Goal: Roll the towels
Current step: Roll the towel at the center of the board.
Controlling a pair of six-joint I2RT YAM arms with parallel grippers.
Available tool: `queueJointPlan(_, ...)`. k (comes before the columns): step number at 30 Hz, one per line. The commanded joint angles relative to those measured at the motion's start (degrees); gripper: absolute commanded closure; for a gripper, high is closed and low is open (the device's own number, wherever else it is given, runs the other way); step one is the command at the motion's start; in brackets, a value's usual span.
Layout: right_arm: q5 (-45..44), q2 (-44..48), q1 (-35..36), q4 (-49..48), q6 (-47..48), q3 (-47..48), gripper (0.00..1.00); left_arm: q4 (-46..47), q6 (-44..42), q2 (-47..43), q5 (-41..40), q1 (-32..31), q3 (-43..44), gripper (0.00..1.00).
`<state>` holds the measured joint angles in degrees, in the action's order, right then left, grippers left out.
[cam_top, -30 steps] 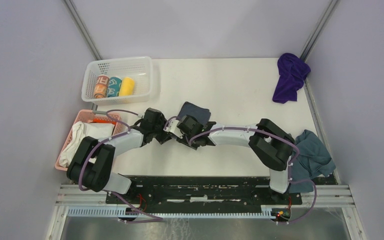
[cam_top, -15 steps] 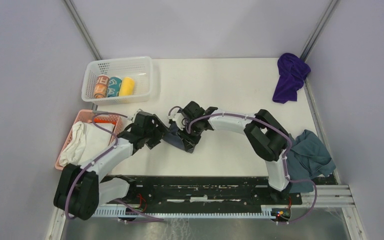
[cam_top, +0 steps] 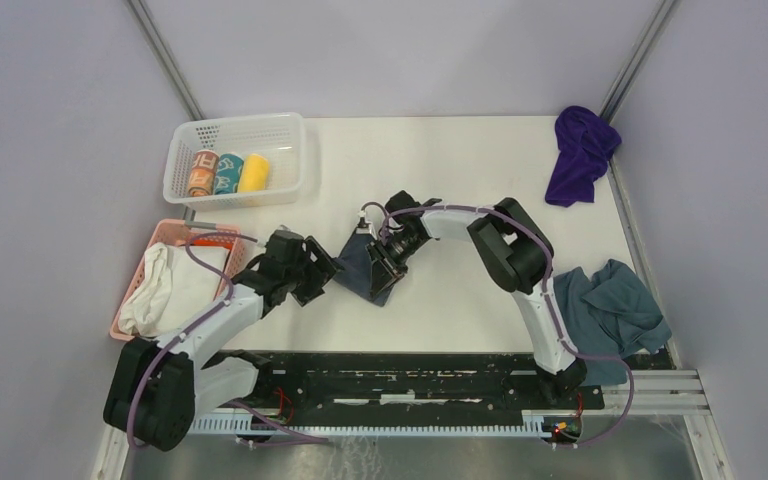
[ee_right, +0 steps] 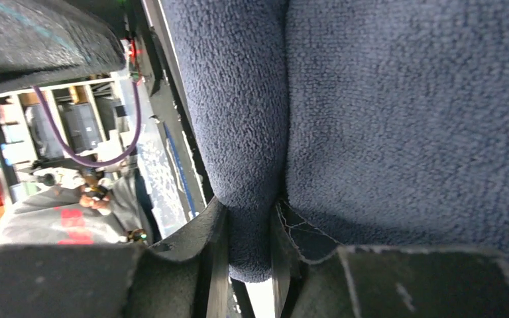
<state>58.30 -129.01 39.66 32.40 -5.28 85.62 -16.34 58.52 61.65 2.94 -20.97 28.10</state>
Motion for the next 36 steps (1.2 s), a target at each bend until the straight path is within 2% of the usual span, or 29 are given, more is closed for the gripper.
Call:
queueJointPlan(1,2.39,-3.38,-0.87,1.59,-2.03,1.40,0.75,6.87,-0.15,2.63,2.66,0.14,1.26,0.19)
queueJointPlan(9,-1.76,-1.71,-1.28,0.70,-2.95,0.39,0.68,10.49,-0.09,11.44,0.36,0.15,1.53,0.33)
queueJointPlan(14,-8.20,4.62,-1.19,0.65,-1.00,-2.09,0.57,9.13,-0.22,15.07,-2.32,0.14,2.21,0.35)
queueJointPlan(23,-33.61,23.30,2.91,-3.12,4.23,-9.82,0.38,7.08,-0.06,18.45,-4.71,0.15,2.31,0.36)
queueJointPlan(29,-51.29,30.51,11.96,-8.68,10.24,-14.59,0.36,6.96,0.20,20.02,-4.63,0.17,2.37,0.35)
queueJointPlan(36,-58.55,31.74,19.22,-15.78,14.50,-17.95,0.36,6.80,0.36,20.20,-4.70,0.15,2.12,0.35)
